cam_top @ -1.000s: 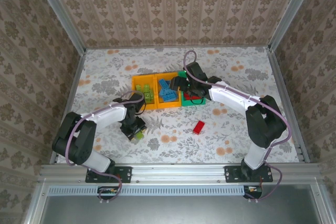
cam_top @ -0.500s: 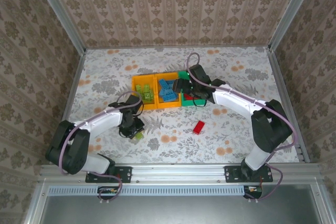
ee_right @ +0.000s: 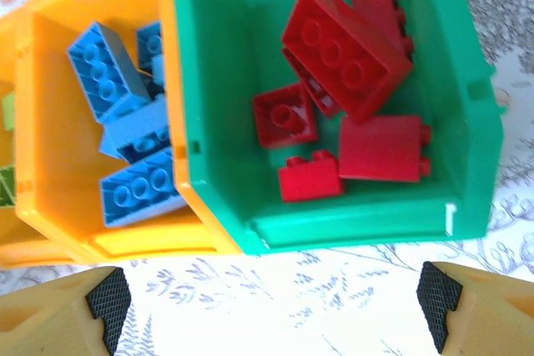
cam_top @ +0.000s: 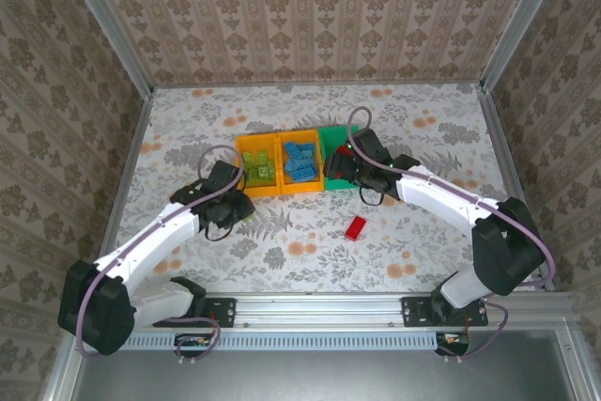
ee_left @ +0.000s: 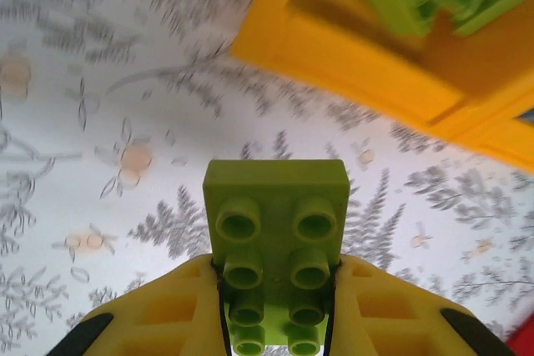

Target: Sort the legos into containers by color

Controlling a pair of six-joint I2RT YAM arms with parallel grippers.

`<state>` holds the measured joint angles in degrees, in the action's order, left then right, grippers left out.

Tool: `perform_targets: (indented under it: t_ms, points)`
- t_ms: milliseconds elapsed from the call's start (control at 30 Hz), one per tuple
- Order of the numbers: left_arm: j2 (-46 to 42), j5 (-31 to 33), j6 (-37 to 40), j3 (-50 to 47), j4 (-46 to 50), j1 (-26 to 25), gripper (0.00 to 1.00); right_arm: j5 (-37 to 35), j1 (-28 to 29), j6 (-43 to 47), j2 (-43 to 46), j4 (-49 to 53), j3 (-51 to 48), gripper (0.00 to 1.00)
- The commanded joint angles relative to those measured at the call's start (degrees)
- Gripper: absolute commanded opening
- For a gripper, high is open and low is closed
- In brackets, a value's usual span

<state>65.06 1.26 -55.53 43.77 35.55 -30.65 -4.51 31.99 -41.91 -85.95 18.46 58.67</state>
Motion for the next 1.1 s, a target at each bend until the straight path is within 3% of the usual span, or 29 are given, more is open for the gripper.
perform_targets:
  t_ms: [0,133,367,500,667,867,1067]
  points:
    - [-0.8,3.6,10.4,5.6,-1.5,0.3,0.25,-1.9,-0.3,0.6,2.4,1.8,-2.8,0.92]
    - [3.6,-0.5,21.2,11.8,-6.2,1.8,0.28,-2.3,-0.1,-0.9,4.0,3.0,-5.5,0.91]
    - [18.1,-3.8,33.0,24.2,-3.1,4.9,0.27,-3.0,0.6,-6.3,5.9,6.2,-9.1,0.88]
    - [25.8,-7.1,32.8,28.5,-0.5,8.6,0.27,-2.3,1.8,-8.4,7.6,9.2,-9.4,0.88]
    - [31.4,-10.9,32.9,31.8,1.1,9.6,0.29,-2.2,3.9,-10.1,7.1,13.7,-8.8,0.88]
    - [33.2,-12.7,32.0,32.3,0.0,9.6,0.34,0.0,4.7,-12.7,2.3,16.2,-9.1,0.88]
    - [31.2,-12.6,32.0,30.8,-1.5,9.6,0.47,1.6,5.4,-15.2,-0.8,14.0,-9.3,0.87]
